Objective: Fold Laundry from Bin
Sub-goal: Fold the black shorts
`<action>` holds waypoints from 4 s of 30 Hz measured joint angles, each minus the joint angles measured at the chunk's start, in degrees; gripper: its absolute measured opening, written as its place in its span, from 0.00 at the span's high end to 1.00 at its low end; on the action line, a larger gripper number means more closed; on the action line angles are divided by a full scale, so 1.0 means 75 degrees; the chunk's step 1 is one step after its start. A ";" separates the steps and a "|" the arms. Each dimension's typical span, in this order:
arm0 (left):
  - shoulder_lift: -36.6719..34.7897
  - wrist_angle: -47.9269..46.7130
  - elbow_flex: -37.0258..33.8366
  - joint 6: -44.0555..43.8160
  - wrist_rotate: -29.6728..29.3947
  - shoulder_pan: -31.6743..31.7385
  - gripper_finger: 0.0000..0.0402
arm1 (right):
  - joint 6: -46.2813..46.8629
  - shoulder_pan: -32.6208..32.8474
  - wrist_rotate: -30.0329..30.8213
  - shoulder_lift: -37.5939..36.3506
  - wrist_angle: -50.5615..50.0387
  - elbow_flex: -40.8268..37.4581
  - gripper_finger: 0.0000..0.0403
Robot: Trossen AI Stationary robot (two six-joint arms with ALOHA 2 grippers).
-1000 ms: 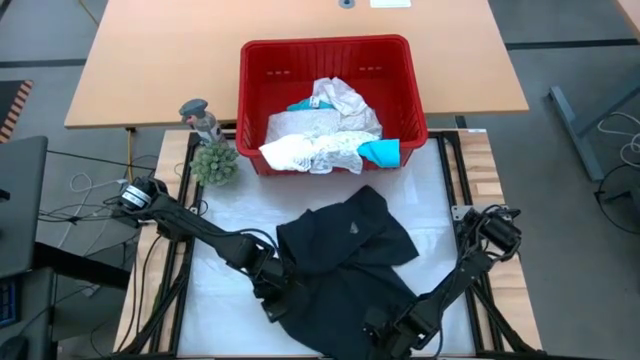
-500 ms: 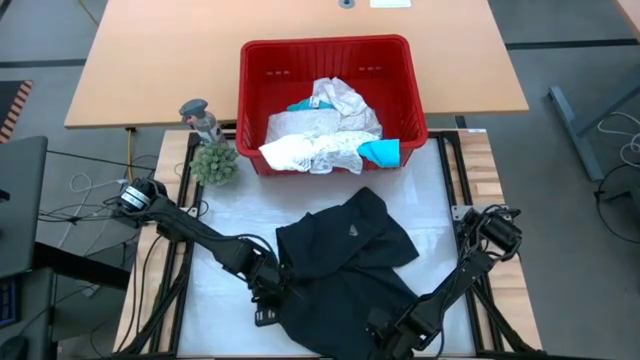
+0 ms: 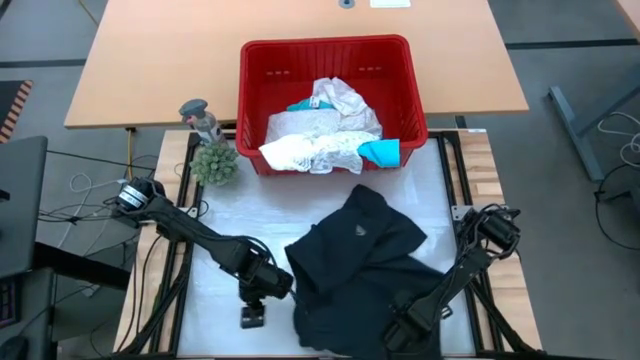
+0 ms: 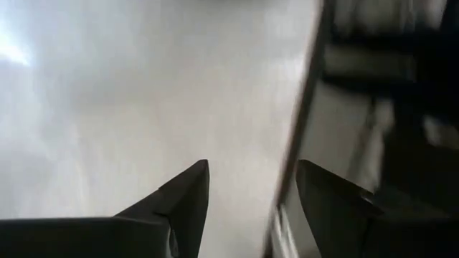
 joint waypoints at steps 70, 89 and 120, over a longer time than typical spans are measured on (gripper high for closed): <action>-0.0753 -0.0624 -0.1245 0.7404 -0.3983 0.0592 1.00 | -0.0869 -0.1333 0.0072 -0.0003 -0.0147 0.0006 0.92; -0.2463 -0.3041 -0.1230 0.4744 -0.3450 0.0475 0.89 | -0.1349 -0.1623 0.0134 -0.0009 -0.0120 0.0006 0.92; 0.0228 0.9192 -0.3518 0.1642 -0.4440 -0.1717 1.00 | -0.1952 -0.1673 0.0317 -0.0012 -0.0010 0.0003 0.92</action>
